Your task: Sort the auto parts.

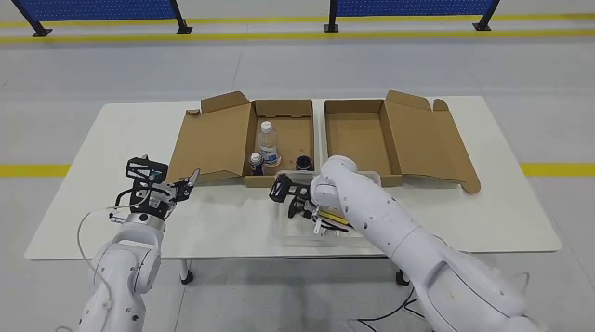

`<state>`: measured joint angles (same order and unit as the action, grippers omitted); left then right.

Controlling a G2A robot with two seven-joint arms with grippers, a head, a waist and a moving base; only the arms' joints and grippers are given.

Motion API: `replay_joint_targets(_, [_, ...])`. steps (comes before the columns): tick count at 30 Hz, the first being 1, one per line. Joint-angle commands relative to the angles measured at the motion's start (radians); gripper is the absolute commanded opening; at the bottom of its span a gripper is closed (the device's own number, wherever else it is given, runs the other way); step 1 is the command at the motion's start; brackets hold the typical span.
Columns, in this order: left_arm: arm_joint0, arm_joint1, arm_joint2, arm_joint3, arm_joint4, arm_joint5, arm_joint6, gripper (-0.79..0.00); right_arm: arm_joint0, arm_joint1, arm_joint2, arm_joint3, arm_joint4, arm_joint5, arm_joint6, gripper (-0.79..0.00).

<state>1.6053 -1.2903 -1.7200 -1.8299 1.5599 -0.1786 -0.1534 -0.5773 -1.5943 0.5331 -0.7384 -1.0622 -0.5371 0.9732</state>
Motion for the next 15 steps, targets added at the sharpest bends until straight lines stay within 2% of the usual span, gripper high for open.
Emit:
replay_joint_targets(1, [0.0,0.0,0.0,0.0,0.0,0.0,0.0,0.0,0.001,-0.002,-0.002,0.005,-0.001,-0.003,0.003,-0.477])
replay_joint_targets(6, [0.0,0.0,0.0,0.0,0.0,0.0,0.0,0.0,0.005,-0.008,-0.003,0.017,0.001,-0.008,0.008,-0.533])
replay_joint_targets(8, [0.0,0.0,0.0,0.0,0.0,0.0,0.0,0.0,0.008,-0.01,-0.005,0.021,-0.003,-0.012,0.01,-0.665])
replay_joint_targets(9, [0.0,0.0,0.0,0.0,0.0,0.0,0.0,0.0,0.009,-0.012,-0.006,0.022,-0.004,-0.015,0.01,-0.77])
replay_joint_targets(15, [0.0,0.0,0.0,0.0,0.0,0.0,0.0,0.0,0.015,-0.017,-0.005,0.032,-0.004,-0.023,0.011,-0.785])
